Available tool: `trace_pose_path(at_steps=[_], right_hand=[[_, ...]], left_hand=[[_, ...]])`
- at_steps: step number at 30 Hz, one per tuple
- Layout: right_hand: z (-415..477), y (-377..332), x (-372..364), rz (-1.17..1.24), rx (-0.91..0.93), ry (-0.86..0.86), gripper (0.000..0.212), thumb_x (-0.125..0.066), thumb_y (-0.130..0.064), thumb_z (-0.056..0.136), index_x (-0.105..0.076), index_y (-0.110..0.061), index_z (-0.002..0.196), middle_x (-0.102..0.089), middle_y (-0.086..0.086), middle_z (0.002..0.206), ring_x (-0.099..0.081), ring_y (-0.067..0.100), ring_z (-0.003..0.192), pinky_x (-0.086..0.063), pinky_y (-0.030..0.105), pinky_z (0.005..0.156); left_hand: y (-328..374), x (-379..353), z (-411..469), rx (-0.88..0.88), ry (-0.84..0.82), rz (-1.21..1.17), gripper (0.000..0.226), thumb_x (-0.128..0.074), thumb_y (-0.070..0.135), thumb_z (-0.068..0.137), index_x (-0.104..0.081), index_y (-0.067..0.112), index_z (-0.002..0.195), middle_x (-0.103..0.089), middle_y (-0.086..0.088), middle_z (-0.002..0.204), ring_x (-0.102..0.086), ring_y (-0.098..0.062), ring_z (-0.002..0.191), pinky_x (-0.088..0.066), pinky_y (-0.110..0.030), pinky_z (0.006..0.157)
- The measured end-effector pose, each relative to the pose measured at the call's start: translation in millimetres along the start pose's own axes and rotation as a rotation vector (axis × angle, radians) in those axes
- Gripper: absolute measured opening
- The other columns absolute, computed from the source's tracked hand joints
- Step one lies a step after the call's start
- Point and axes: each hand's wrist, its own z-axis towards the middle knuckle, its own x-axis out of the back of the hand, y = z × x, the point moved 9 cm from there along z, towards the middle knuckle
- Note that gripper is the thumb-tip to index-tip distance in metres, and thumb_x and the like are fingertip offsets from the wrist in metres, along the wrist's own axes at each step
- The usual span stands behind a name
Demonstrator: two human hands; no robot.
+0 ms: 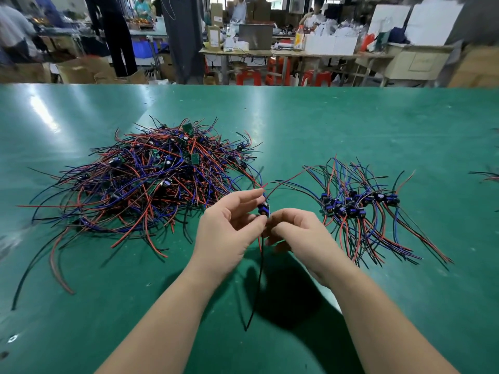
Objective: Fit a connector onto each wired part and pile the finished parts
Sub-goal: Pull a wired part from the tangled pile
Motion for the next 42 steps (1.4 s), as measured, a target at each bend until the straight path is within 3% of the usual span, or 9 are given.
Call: trace_pose_path(at_steps=[3, 6, 9, 13, 19, 24, 31, 37, 42], right_hand=[[1, 2, -10, 0.344, -0.08, -0.101, 0.023, -0.04, 0.002, 0.088, -0.062, -0.005, 0.084, -0.062, 0.006, 0.071, -0.052, 0.013, 0.055, -0.037, 0.022, 0.051], [0, -5, -9, 0.539, -0.026, -0.121, 0.012, -0.052, -0.007, 0.088, -0.062, 0.0, 0.087, -0.058, 0.007, 0.07, -0.044, 0.013, 0.056, -0.032, 0.021, 0.05], [-1, -11, -8, 0.627, 0.025, -0.129, 0.014, -0.065, -0.017, 0.071, -0.074, -0.007, 0.077, -0.064, 0.004, 0.075, -0.046, 0.008, 0.058, -0.036, 0.016, 0.053], [-2, -11, -10, 0.722, -0.013, -0.16, 0.023, -0.067, -0.021, 0.068, -0.078, -0.009, 0.085, -0.067, 0.006, 0.081, -0.053, 0.008, 0.062, -0.044, 0.013, 0.057], [-3, -15, -4, 0.737, -0.006, -0.184, 0.026, -0.061, -0.024, 0.077, -0.076, -0.012, 0.094, -0.067, 0.007, 0.086, -0.058, 0.011, 0.068, -0.047, 0.017, 0.061], [0, -19, 16, 0.711, 0.062, -0.023, 0.017, -0.061, -0.01, 0.07, -0.076, -0.016, 0.066, -0.069, 0.0, 0.066, -0.062, 0.005, 0.056, -0.048, 0.013, 0.052], [3, -15, 26, 0.567, 0.129, 0.07, 0.004, -0.068, -0.011, 0.065, -0.071, -0.013, 0.067, -0.068, 0.003, 0.063, -0.061, 0.009, 0.053, -0.049, 0.017, 0.052], [6, -4, 27, 0.386, 0.053, 0.099, 0.01, -0.076, -0.019, 0.058, -0.071, -0.012, 0.063, -0.063, 0.001, 0.058, -0.05, 0.009, 0.047, -0.04, 0.017, 0.046], [5, 3, 19, 0.348, -0.031, 0.002, 0.022, -0.077, -0.019, 0.056, -0.063, -0.007, 0.068, -0.057, 0.001, 0.054, -0.041, 0.008, 0.042, -0.034, 0.014, 0.042]], left_hand=[[5, -11, -5, -0.055, -0.09, 0.055, 0.053, -0.064, -0.012, 0.081, -0.063, 0.029, 0.113, -0.069, 0.001, 0.112, -0.067, -0.006, 0.098, -0.052, -0.017, 0.078], [12, -17, -8, -0.109, -0.125, 0.098, 0.053, -0.061, -0.006, 0.08, -0.06, 0.03, 0.119, -0.069, 0.005, 0.115, -0.065, -0.008, 0.106, -0.051, -0.021, 0.087], [16, -14, -8, -0.115, -0.074, 0.045, 0.053, -0.06, 0.001, 0.077, -0.058, 0.033, 0.12, -0.068, 0.01, 0.116, -0.068, -0.01, 0.096, -0.052, -0.021, 0.082], [16, -8, -6, -0.099, -0.034, -0.092, 0.059, -0.064, -0.001, 0.075, -0.054, 0.032, 0.121, -0.064, 0.013, 0.119, -0.069, -0.011, 0.086, -0.052, -0.019, 0.078], [15, -9, -3, -0.036, -0.064, -0.209, 0.068, -0.068, -0.002, 0.071, -0.048, 0.03, 0.127, -0.056, 0.005, 0.127, -0.068, -0.008, 0.079, -0.052, -0.02, 0.077], [8, -13, -4, 0.044, -0.094, -0.21, 0.07, -0.067, -0.016, 0.077, -0.046, 0.027, 0.129, -0.055, -0.003, 0.128, -0.068, -0.005, 0.078, -0.052, -0.02, 0.077], [-22, -22, -11, 0.382, -0.062, -0.327, 0.04, -0.076, 0.024, 0.058, -0.065, 0.008, 0.093, -0.071, -0.005, 0.07, -0.07, -0.017, 0.061, -0.053, -0.02, 0.052], [-24, -17, -11, 0.361, -0.044, -0.187, 0.016, -0.076, 0.003, 0.072, -0.071, 0.01, 0.086, -0.071, -0.001, 0.068, -0.063, -0.009, 0.055, -0.051, -0.018, 0.051], [-21, -18, -12, 0.313, -0.078, -0.078, 0.024, -0.073, -0.007, 0.074, -0.073, 0.016, 0.077, -0.072, 0.002, 0.07, -0.062, -0.005, 0.058, -0.05, -0.018, 0.052]])
